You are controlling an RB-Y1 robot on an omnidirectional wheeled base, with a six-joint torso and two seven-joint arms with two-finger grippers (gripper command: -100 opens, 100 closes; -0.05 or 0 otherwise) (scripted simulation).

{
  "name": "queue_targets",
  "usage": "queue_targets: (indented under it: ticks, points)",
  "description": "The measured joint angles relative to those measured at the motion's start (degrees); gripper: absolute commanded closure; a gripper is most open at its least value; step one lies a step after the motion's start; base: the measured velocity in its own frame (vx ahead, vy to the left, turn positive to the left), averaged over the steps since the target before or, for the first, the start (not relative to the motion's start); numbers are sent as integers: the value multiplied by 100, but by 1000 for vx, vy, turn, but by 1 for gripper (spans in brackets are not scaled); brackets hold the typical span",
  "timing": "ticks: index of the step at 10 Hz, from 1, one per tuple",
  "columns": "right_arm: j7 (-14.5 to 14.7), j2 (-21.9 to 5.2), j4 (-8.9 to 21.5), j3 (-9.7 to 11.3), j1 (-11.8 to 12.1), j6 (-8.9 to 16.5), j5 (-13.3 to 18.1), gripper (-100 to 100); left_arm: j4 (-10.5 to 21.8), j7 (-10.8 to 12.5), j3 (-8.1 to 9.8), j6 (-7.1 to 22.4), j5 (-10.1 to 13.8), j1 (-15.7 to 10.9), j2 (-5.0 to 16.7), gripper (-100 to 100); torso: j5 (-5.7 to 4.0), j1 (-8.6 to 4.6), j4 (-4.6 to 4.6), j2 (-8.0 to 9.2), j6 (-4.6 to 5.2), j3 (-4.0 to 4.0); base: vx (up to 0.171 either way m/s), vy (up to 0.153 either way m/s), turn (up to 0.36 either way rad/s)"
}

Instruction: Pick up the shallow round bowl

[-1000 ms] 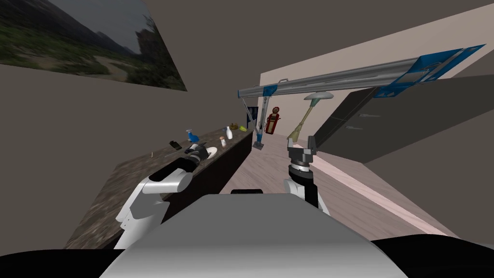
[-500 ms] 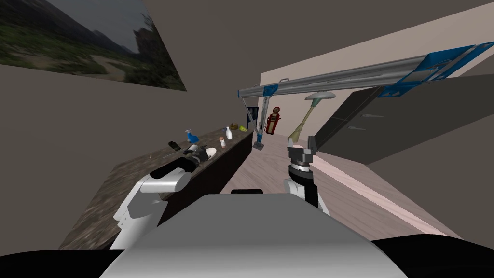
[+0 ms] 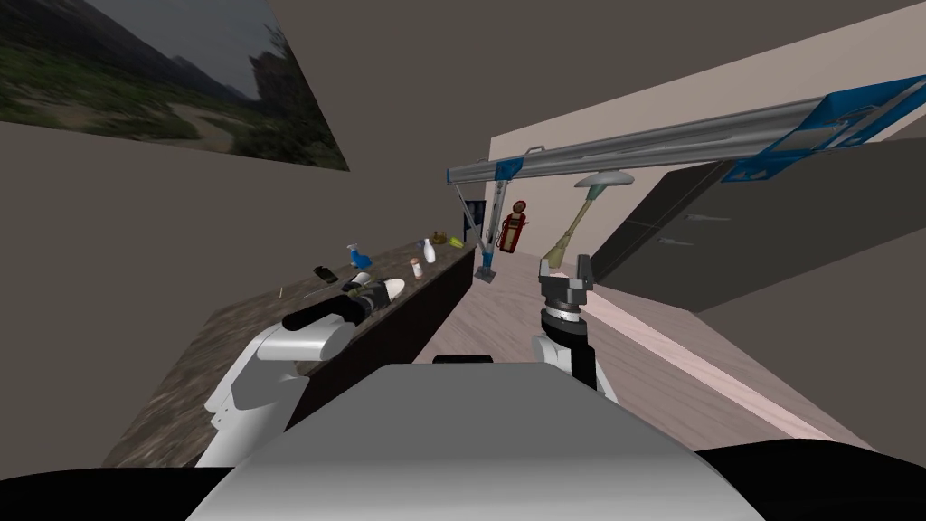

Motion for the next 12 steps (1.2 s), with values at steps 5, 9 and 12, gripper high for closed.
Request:
queue_targets:
  ticks: [5,9,12]
  points:
    - [0,0,0,0,0,0,0,0,24,35,54,786,277,19,160,-100,0,-1,-2,-4,0,-3,72,4,23]
    - [0,0,0,0,0,0,0,0,101,6,126,1283,550,93,302,-100,1,5,-2,-5,1,-3,70,13,24]
    - [0,0,0,0,0,0,0,0,176,-25,123,1673,715,189,395,-100,4,14,-4,-14,1,-9,100,32,28]
